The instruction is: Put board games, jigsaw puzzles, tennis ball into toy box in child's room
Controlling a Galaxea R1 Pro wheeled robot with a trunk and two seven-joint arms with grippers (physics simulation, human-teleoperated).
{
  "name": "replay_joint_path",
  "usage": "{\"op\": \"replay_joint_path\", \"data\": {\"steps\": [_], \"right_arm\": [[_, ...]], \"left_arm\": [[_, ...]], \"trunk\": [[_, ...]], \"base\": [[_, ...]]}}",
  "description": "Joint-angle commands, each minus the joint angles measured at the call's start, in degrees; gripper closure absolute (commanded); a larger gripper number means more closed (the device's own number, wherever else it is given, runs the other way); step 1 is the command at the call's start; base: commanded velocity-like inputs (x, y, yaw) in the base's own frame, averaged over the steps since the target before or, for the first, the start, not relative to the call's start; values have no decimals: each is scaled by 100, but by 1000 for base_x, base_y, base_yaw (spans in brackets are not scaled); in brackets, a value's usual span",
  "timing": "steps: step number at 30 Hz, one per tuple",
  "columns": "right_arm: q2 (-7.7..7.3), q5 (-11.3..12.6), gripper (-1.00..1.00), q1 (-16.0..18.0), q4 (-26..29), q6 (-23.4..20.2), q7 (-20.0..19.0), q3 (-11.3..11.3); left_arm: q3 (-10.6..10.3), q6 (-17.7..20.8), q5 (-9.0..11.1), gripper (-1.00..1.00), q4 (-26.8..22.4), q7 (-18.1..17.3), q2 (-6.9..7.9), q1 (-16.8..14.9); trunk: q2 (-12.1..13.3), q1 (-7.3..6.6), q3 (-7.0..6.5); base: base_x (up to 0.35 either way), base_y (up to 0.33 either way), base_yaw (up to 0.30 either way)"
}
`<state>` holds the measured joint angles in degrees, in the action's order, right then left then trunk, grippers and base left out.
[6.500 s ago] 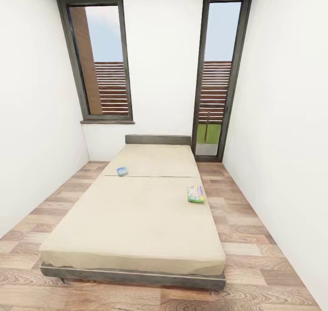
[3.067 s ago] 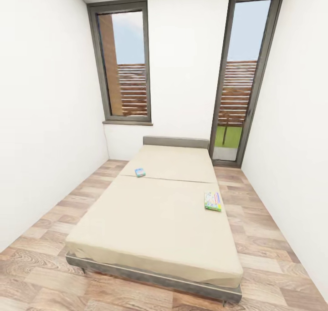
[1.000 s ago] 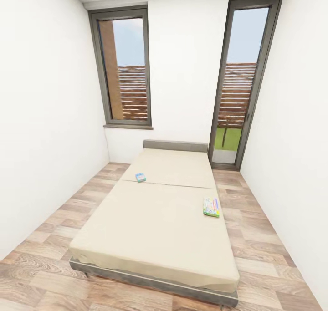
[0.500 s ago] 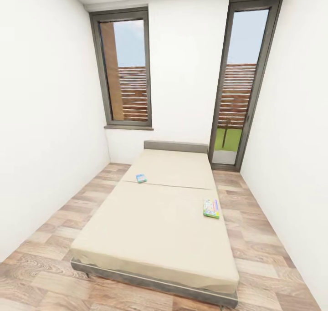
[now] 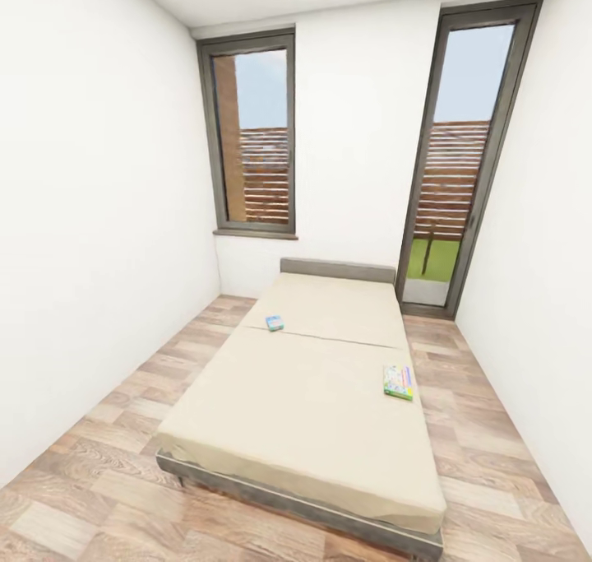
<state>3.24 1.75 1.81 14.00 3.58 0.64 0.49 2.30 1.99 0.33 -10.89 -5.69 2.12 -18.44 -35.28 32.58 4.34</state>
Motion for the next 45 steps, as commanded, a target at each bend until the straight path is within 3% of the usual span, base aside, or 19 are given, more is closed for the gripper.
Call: {"op": "replay_joint_path", "data": {"steps": [1,21,25,30,32,34,38,42,45], "right_arm": [[1,19,-100,3,-3,20,7,4],[20,10,-100,5,35,-38,25,-9],[179,3,-100,138,249,-324,226,-29],[311,-13,-100,649,492,-1396,698,-31],[331,-10,-100,907,592,-1811,839,-30],[343,-4,-100,1208,705,-2189,929,-22],[365,0,-100,1373,770,-2330,966,-20],[380,-3,-100,1426,788,-2180,978,-45],[383,-7,-100,1435,779,-2119,983,-51]], "left_arm": [[25,21,3,-100,-5,-27,-1,-4],[32,20,10,-100,-3,-26,7,-7],[111,21,6,-100,-1,-23,28,-9],[455,124,3,-100,-64,-9,152,-28],[611,354,3,-100,-162,7,196,-124],[813,869,3,-100,-335,45,243,-414],[1079,1234,1,-100,-447,74,341,-649],[1327,1078,-14,-100,-445,92,405,-730],[1381,1014,-11,-100,-366,94,421,-739]], "trunk": [[33,-21,-16],[835,-460,-447],[996,-548,-508],[1196,-658,-576],[1237,-680,-589],[1237,-680,-586],[1237,-680,-584],[1237,-680,-583],[1237,-680,-583]], "base": [[-27,0,204],[-105,0,130],[-32,0,167],[-7,0,176],[-2,0,121],[-1,0,98],[0,0,60],[0,0,18],[0,0,6]]}}
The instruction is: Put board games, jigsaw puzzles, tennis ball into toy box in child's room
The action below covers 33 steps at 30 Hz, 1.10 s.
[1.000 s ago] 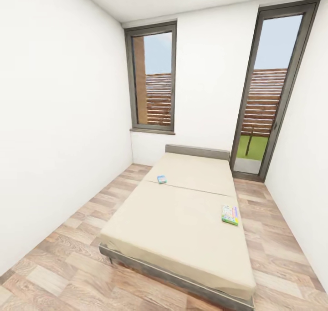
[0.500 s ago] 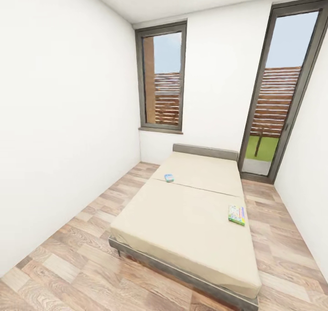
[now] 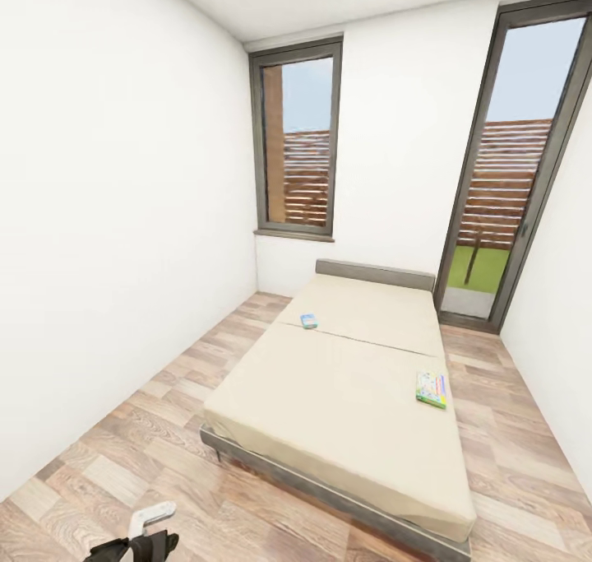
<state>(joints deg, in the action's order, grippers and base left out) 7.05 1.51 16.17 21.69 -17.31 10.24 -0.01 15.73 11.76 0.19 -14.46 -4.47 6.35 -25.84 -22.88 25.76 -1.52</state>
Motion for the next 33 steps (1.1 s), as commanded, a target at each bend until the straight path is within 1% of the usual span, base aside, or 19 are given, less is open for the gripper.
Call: {"op": "replay_joint_path", "data": {"steps": [1,7,14,20,27,33], "right_arm": [[4,10,-100,3,7,-7,25,-3],[11,-7,-100,8,-6,37,29,-14],[15,-17,-100,9,-14,50,30,-23],[30,-31,-100,6,-15,58,31,-27],[47,-45,-100,5,-18,61,31,-33],[103,-58,-100,2,-23,61,36,-34]], "left_arm": [[59,15,4,-100,39,-28,5,-2],[84,-35,0,-100,109,-30,13,-3],[76,-79,-9,-100,125,-33,15,-1],[72,-260,-10,-100,130,-36,9,6],[72,-319,-11,-100,136,-38,7,20],[71,-331,-30,-100,136,-37,7,26]], "trunk": [[-4,2,3],[-4,2,10],[-4,2,59],[-4,2,108],[-4,2,162],[-4,2,207]], "base": [[0,0,3],[0,0,1],[0,0,38],[0,0,138],[0,0,180],[0,0,193]]}}
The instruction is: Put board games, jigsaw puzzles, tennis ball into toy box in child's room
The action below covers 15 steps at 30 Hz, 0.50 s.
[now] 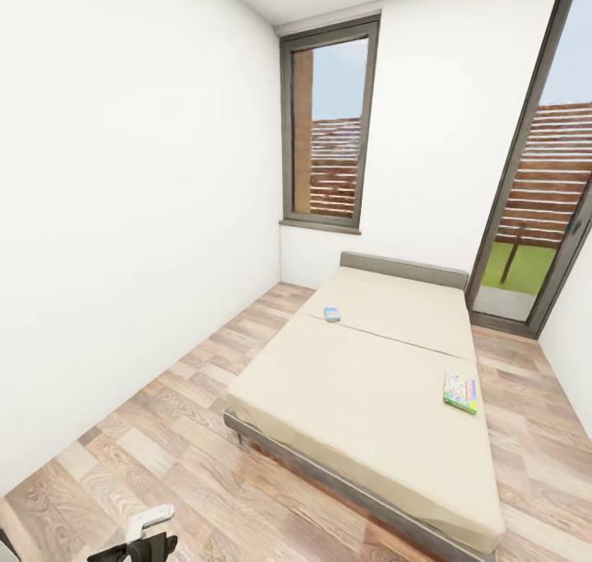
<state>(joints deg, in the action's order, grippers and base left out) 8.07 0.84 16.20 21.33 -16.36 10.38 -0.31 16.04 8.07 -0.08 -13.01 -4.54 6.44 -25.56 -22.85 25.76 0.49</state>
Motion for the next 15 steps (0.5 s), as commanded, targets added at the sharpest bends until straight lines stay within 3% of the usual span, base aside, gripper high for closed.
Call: {"op": "replay_joint_path", "data": {"steps": [1,15], "right_arm": [[8,7,-100,-2,12,-34,23,-6],[19,4,-100,-1,11,-34,25,-13]], "left_arm": [[40,34,-8,-100,-9,-29,-2,1],[40,28,-20,-100,-8,-29,-2,7]], "trunk": [[-7,2,13],[-7,2,115]], "base": [[0,0,197],[3,0,200]]}}
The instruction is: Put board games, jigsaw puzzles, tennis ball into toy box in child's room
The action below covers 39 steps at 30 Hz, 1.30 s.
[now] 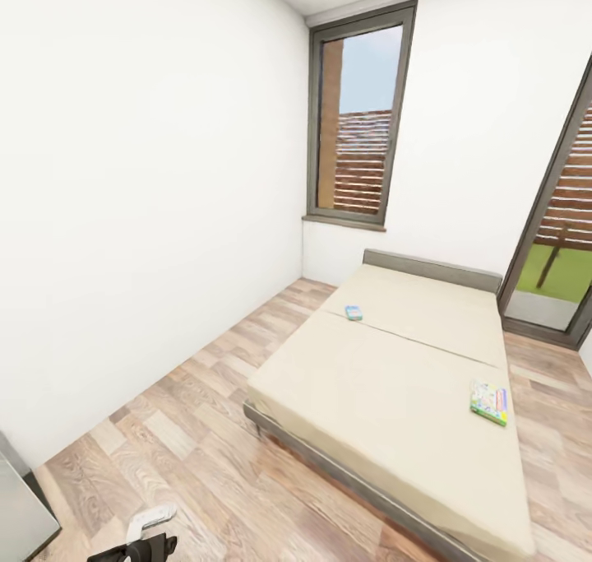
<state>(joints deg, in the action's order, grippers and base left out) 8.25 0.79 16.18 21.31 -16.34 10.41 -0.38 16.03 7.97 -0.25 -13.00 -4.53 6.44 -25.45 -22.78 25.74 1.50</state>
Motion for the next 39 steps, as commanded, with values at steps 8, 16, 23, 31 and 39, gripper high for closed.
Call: {"op": "replay_joint_path", "data": {"steps": [8,16,23,31,39], "right_arm": [[1,9,-100,0,14,-36,23,-5],[1,9,-100,0,14,-36,23,-5],[14,9,-100,0,7,-36,23,-5],[18,9,-100,0,5,-36,23,-5],[38,3,-100,-1,5,-36,23,-5]], "left_arm": [[40,38,-7,-100,-9,-30,-2,-4],[37,-125,-5,-100,-11,-30,-2,5],[33,-322,-2,-100,-10,-36,-2,12],[33,-353,-1,-100,-10,-36,-2,13],[32,-357,-1,-100,-9,-39,-9,13]], "trunk": [[-14,4,72],[-14,4,130],[-14,4,180],[-14,4,238],[-14,4,295]], "base": [[111,25,202],[192,91,203],[34,13,203],[4,2,203],[0,0,203]]}}
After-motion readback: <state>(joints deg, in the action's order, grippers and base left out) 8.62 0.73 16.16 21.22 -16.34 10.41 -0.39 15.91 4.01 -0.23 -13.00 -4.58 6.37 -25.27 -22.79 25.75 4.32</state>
